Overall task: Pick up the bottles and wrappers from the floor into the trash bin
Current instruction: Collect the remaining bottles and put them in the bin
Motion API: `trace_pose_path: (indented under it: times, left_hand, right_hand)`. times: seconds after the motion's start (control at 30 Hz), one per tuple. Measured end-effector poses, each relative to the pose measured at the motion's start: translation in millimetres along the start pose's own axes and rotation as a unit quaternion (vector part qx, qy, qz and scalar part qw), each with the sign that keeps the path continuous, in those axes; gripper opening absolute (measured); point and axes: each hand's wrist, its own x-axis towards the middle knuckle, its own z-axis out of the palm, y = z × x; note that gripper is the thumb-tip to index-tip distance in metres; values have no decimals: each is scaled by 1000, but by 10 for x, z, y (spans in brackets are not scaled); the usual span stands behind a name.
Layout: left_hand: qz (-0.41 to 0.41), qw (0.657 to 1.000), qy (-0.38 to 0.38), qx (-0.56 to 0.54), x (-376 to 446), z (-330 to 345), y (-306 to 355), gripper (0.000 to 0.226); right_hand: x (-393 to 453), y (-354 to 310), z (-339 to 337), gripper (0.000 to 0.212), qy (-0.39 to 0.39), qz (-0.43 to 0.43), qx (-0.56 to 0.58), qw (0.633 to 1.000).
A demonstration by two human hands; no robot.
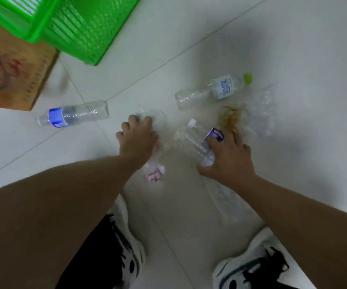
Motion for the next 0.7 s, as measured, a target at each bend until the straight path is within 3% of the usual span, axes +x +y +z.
trace_pose_path:
  times: [0.2,0.47,0.7]
  left_hand:
    - [7,991,-20,-130,-407,-737,7,22]
    - [9,988,-39,-150,-1198,-2165,-99,19]
    - [-6,981,-45,-190,-1848,-3048,-236,18]
  right_hand:
    - [-557,-109,-328,78,-1,51,15,999]
    - [-1607,-352,-1556,65,-19,71,61,995]
    - [-2514,-469,-2634,67,-29,115,54,991]
